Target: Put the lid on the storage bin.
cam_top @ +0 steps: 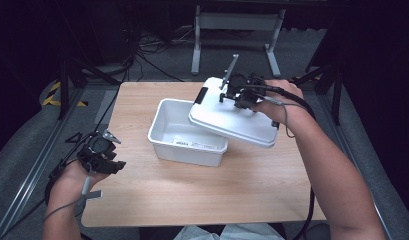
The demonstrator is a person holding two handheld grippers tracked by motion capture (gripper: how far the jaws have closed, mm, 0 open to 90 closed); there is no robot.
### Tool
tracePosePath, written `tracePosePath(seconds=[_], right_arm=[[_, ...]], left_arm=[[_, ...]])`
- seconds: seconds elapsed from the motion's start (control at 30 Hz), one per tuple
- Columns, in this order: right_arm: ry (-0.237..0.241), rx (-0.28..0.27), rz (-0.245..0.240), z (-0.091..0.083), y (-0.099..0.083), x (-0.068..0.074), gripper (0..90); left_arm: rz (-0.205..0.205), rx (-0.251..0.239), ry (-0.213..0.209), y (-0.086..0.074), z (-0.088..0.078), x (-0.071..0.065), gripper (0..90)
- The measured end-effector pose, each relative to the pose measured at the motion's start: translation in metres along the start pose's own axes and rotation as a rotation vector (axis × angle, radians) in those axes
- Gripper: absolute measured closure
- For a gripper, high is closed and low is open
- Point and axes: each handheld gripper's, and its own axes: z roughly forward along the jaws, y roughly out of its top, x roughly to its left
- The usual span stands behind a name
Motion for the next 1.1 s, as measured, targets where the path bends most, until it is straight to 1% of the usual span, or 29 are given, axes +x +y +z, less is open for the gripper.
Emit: tracePosePath(seconds=[0.07, 0.17, 0.33, 0.37, 0.6, 0.67, 0.7, 0.8, 0.83, 0.93, 1.1], right_arm=[[0.002, -0.008, -0.006, 0.001, 0.007, 0.002, 83.9], [0.005, -0.025, -0.021, 0.002, 0.016, 0.005, 83.9], [0.012, -0.039, -0.046, 0.006, 0.031, 0.010, 83.9], [0.005, -0.040, -0.049, 0.007, 0.034, 0.011, 83.9], [0.014, -0.062, -0.082, 0.014, 0.055, 0.018, 83.8], [0.015, -0.065, -0.087, 0.014, 0.057, 0.019, 83.8], [0.017, -0.073, -0.097, 0.017, 0.063, 0.022, 83.8], [0.020, -0.077, -0.100, 0.020, 0.068, 0.024, 83.8], [0.024, -0.081, -0.113, 0.023, 0.072, 0.025, 83.8], [0.029, -0.078, -0.118, 0.027, 0.077, 0.028, 83.8], [0.040, -0.087, -0.135, 0.038, 0.086, 0.034, 83.9]], left_arm=[[-0.012, -0.003, -0.003, 0.000, 0.000, 0.000, 53.5], [-0.002, -0.005, -0.004, 0.001, 0.000, 0.002, 53.5], [-0.002, -0.011, -0.001, 0.001, -0.001, 0.003, 53.5], [-0.001, -0.011, -0.003, 0.002, -0.001, 0.003, 53.5], [-0.004, -0.018, -0.009, 0.001, -0.002, 0.004, 53.4], [-0.006, -0.017, -0.008, 0.001, -0.002, 0.005, 53.4], [-0.005, -0.019, -0.008, 0.001, -0.002, 0.005, 53.4], [-0.001, -0.020, -0.008, 0.001, -0.002, 0.006, 53.4], [-0.002, -0.020, -0.010, 0.001, -0.002, 0.006, 53.4], [-0.003, -0.020, -0.010, 0.001, -0.002, 0.006, 53.4], [-0.003, -0.019, -0.011, 0.002, -0.001, 0.007, 53.4]])
